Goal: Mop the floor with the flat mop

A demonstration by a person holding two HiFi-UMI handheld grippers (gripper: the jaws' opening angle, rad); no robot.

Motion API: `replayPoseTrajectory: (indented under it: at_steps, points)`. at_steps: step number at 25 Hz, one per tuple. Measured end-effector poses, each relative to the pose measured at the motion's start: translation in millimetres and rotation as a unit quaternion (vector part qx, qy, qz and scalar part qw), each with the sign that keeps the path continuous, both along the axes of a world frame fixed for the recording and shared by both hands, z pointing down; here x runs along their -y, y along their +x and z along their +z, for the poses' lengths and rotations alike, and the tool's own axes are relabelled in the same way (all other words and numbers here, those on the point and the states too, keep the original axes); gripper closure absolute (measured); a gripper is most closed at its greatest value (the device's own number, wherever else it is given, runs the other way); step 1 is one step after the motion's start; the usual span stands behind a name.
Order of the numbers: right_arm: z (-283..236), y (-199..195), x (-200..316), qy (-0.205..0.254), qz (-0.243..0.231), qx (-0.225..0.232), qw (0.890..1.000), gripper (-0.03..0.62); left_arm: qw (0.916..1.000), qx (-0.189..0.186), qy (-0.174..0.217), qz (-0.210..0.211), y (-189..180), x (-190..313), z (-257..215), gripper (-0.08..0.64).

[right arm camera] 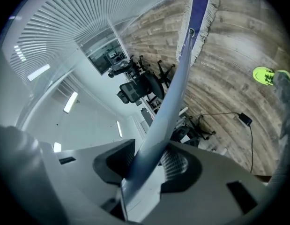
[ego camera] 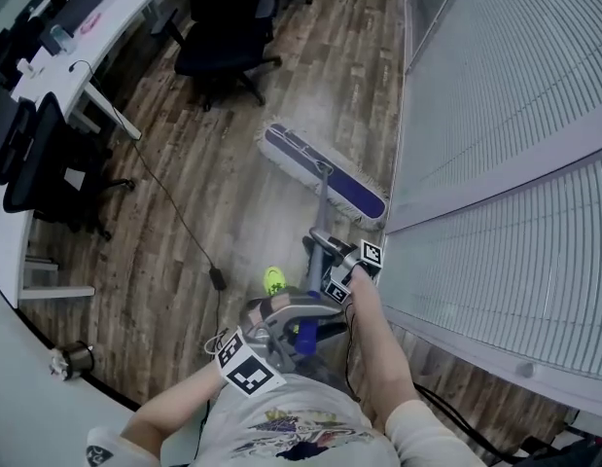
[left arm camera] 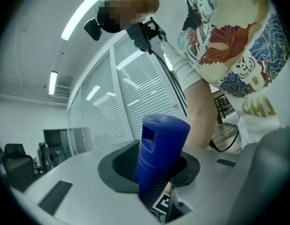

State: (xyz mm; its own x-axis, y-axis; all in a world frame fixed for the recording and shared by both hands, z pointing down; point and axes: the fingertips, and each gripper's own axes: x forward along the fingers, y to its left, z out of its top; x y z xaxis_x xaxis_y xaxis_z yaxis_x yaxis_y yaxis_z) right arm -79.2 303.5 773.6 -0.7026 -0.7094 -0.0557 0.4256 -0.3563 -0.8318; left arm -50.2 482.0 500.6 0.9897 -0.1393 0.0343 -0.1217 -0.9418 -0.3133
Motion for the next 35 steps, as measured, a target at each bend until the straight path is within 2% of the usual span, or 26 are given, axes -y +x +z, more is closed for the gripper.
replayPoseTrajectory:
  at_steps: [7, 12, 20, 28, 35]
  points:
    - [-31.1, 4.3, 96.2, 0.011, 0.042, 0.007, 0.999, 0.420, 0.9989, -0.043, -0.016, -0.007, -5.0, 112.0, -42.0, 0.460]
    - [-24.1, 4.9, 128.5, 0.001, 0.039, -0.005, 0.999, 0.420, 0.9991, -0.038, -0.013, 0.011, -8.5, 141.9, -38.5, 0.460]
    - [-23.7, 15.4, 188.6, 0.005, 0.038, -0.009, 0.999, 0.420, 0.9984, -0.054, -0.013, 0.014, -3.7, 201.3, -40.9, 0.460]
    - [-19.3, 42.9, 252.6, 0.010, 0.016, -0.013, 1.000, 0.420, 0.9986, -0.049, -0.014, 0.013, 27.6, 263.0, -33.9, 0.460]
    - [-25.4, 90.5, 345.7, 0.022, 0.008, -0.005, 1.000, 0.419, 0.9979, -0.063, -0.015, -0.003, 78.5, 358.9, -41.8, 0.460]
